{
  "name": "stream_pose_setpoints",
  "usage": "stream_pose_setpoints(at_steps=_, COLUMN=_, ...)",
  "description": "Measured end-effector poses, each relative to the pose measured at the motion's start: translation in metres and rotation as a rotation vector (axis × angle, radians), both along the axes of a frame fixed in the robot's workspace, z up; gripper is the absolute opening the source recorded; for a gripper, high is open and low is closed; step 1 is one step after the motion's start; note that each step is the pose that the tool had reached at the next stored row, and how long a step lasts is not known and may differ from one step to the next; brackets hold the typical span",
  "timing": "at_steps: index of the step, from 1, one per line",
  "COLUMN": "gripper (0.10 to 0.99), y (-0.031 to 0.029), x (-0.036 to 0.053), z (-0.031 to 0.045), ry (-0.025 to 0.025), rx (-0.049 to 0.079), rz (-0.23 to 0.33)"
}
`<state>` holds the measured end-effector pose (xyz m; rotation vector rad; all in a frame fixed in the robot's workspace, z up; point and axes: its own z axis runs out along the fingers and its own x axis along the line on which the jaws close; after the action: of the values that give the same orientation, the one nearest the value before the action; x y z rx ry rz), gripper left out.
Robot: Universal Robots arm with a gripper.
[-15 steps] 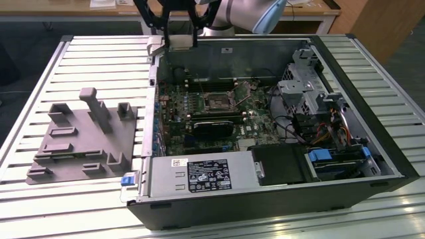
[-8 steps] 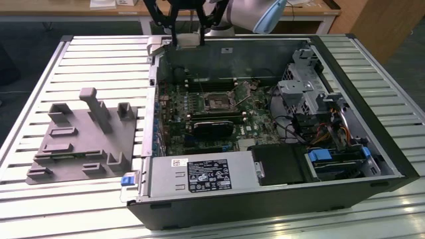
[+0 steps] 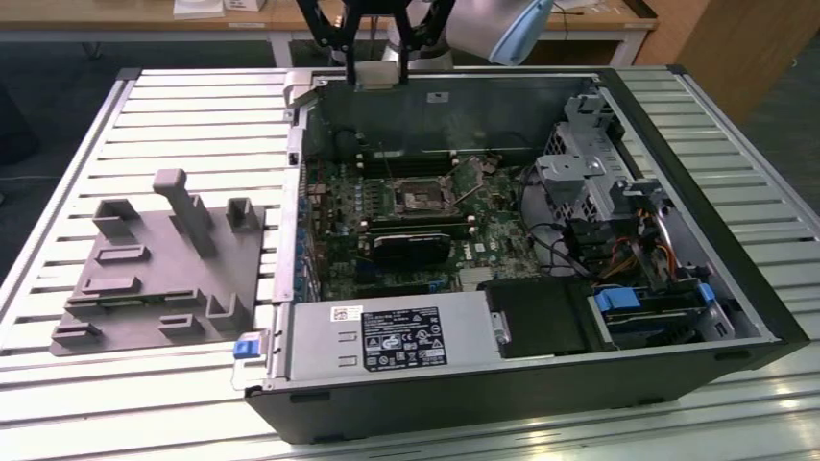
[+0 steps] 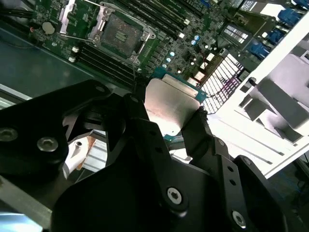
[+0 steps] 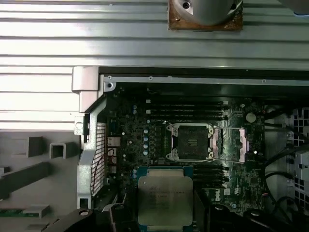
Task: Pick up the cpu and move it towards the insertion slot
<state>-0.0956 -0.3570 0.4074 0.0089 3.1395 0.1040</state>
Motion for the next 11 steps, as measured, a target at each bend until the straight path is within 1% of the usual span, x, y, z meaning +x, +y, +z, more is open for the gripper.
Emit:
stream_pose_setpoints(at_steps=7, gripper=0.545, y=0.0086, x=0.0133, z=-0.0008, ry=0.0000, rx=0.000, rz=0.000)
stream_pose_setpoints(at_steps=11, gripper=0.545, y=0.0145, x=0.0230, z=-0.0015, ry=-0.0003, rx=0.000, rz=0.000)
